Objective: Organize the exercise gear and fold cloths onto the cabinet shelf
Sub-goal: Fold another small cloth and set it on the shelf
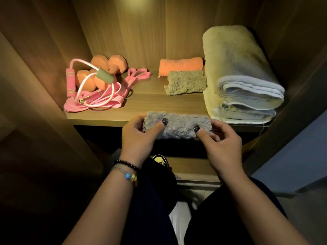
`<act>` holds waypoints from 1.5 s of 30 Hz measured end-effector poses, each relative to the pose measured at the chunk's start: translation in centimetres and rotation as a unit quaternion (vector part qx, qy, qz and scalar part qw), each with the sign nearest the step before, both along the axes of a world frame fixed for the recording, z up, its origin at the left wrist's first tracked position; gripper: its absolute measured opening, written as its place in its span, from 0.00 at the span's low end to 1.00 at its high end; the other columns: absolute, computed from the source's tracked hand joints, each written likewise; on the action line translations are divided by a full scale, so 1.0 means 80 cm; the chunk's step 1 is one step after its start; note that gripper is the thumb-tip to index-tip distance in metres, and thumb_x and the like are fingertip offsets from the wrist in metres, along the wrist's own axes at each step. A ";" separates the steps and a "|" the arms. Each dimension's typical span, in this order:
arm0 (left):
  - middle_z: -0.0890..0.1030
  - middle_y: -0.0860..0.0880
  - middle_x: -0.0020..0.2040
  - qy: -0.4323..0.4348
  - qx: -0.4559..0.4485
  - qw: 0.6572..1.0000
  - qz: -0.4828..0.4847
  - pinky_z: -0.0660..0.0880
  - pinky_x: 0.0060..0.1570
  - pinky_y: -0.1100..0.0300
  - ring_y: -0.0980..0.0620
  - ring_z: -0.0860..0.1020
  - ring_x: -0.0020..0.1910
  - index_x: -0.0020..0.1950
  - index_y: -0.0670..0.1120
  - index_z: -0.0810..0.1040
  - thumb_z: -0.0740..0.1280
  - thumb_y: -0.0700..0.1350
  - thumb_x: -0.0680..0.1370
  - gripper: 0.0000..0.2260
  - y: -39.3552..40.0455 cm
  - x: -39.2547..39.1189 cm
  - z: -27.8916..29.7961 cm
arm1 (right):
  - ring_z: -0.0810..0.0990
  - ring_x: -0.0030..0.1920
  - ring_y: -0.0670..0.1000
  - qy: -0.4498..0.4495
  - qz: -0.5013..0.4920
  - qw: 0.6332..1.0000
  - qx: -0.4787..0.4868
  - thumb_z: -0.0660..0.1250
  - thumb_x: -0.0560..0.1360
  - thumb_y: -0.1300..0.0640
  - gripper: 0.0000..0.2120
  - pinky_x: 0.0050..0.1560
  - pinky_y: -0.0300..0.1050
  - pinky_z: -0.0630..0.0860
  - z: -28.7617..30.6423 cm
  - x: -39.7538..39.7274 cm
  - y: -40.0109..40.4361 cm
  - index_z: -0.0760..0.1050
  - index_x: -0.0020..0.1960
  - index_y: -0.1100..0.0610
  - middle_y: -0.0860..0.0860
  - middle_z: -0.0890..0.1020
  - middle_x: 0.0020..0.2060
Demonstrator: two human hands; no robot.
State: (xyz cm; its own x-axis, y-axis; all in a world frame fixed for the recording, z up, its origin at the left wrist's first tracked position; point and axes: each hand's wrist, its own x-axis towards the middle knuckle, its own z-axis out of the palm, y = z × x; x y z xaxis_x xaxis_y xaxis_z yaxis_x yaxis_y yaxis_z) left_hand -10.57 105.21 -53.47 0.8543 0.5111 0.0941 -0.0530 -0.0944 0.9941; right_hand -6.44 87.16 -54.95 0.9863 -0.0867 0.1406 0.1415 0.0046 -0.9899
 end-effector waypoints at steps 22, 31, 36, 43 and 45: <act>0.71 0.66 0.48 -0.015 0.178 0.984 -0.015 0.62 0.42 0.86 0.79 0.69 0.44 0.75 0.44 0.64 0.72 0.39 0.73 0.32 0.022 0.253 -0.051 | 0.51 0.76 0.60 -0.126 -0.036 0.837 -0.531 0.60 0.75 0.68 0.32 0.74 0.52 0.59 -0.037 0.193 0.070 0.53 0.76 0.63 0.59 0.53 0.76; 0.62 0.43 0.75 0.011 0.341 0.936 -0.087 0.65 0.66 0.51 0.42 0.67 0.69 0.78 0.40 0.49 0.59 0.39 0.79 0.29 0.010 0.292 -0.056 | 0.35 0.76 0.56 -0.062 -0.033 0.820 -0.567 0.57 0.75 0.59 0.40 0.76 0.54 0.40 -0.044 0.231 0.091 0.35 0.76 0.63 0.58 0.38 0.77; 0.54 0.41 0.78 0.023 0.352 0.932 -0.079 0.59 0.72 0.47 0.43 0.57 0.76 0.78 0.39 0.48 0.58 0.42 0.80 0.30 0.011 0.296 -0.053 | 0.31 0.75 0.56 -0.088 -0.004 0.816 -0.571 0.60 0.75 0.51 0.44 0.76 0.55 0.39 -0.043 0.225 0.083 0.33 0.76 0.62 0.59 0.35 0.76; 0.57 0.35 0.76 0.057 0.207 0.977 -0.021 0.64 0.70 0.45 0.39 0.61 0.74 0.76 0.44 0.31 0.57 0.47 0.80 0.37 0.004 0.267 -0.048 | 0.31 0.75 0.56 -0.125 0.016 0.834 -0.538 0.64 0.73 0.55 0.45 0.76 0.53 0.37 -0.035 0.206 0.073 0.36 0.77 0.64 0.59 0.37 0.77; 0.50 0.41 0.79 0.043 0.185 0.982 -0.008 0.58 0.74 0.48 0.46 0.55 0.77 0.76 0.43 0.32 0.57 0.46 0.80 0.37 -0.003 0.251 -0.044 | 0.31 0.75 0.55 -0.127 0.029 0.830 -0.542 0.65 0.73 0.57 0.46 0.76 0.54 0.37 -0.033 0.200 0.070 0.35 0.76 0.63 0.59 0.37 0.77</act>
State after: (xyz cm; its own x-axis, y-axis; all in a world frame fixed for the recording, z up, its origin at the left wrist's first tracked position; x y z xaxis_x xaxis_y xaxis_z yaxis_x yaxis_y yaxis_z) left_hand 9.54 104.97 -57.01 0.8746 0.4427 0.1976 0.0261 -0.4500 0.8926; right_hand 9.60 92.72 -57.55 0.9113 0.2733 0.3079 0.3765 -0.8559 -0.3546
